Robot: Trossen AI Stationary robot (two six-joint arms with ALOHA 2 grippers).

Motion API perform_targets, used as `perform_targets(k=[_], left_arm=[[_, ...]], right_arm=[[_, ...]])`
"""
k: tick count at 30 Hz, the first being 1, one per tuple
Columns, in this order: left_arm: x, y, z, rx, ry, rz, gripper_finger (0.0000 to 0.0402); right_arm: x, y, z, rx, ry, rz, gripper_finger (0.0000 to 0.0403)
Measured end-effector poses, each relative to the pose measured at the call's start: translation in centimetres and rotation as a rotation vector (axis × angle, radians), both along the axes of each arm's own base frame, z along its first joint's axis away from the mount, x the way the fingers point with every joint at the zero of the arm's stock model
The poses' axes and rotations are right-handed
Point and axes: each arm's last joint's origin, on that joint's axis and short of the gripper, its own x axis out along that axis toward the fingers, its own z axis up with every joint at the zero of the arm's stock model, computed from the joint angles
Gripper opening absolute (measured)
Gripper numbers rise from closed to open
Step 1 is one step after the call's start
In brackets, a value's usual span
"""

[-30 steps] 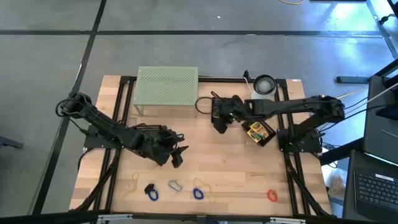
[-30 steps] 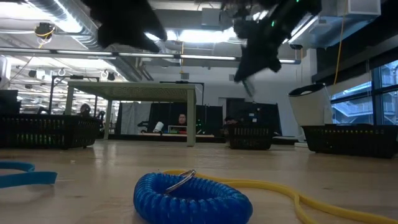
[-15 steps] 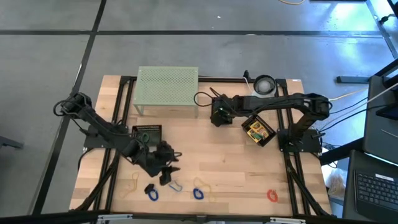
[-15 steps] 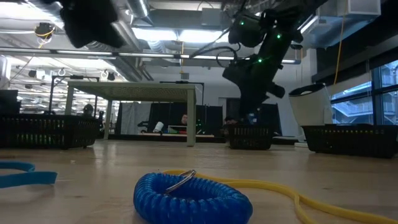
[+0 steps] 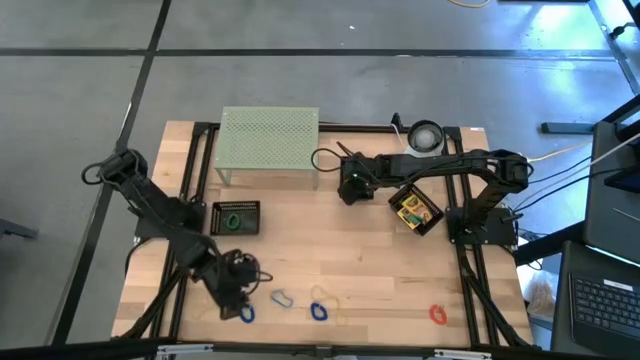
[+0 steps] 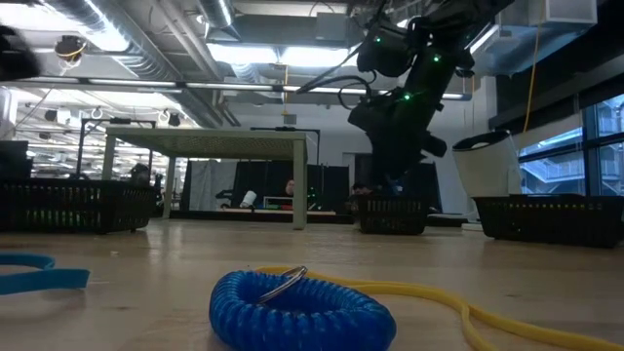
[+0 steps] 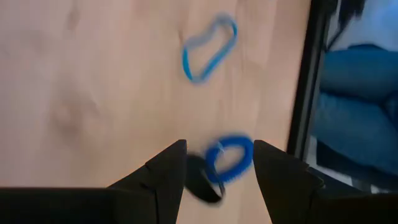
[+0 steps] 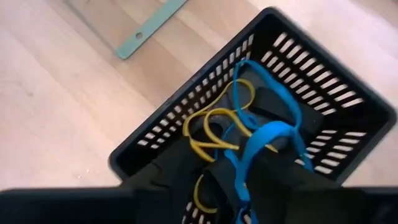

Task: Pick & Place Office Desk Supplies
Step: Put the blue rubber band into the top black bin, then put the black rubber band into the top black bin

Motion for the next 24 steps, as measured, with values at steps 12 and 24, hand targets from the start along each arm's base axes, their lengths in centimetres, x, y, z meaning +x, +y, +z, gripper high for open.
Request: perform_targets(k=[12, 24], left_arm=[[-2.1, -3.7, -3.5, 0.074, 0.077, -0.03, 0.018], [-1.5, -4.2, -6.5, 0.126, 0.185, -0.022, 0.0174]], right_arm=[[0.1, 0.2, 0.0, 0.051, -0.004, 0.059, 0.0224], [0.1, 0.2, 0.0, 0.05, -0.006, 0.06, 0.0221]])
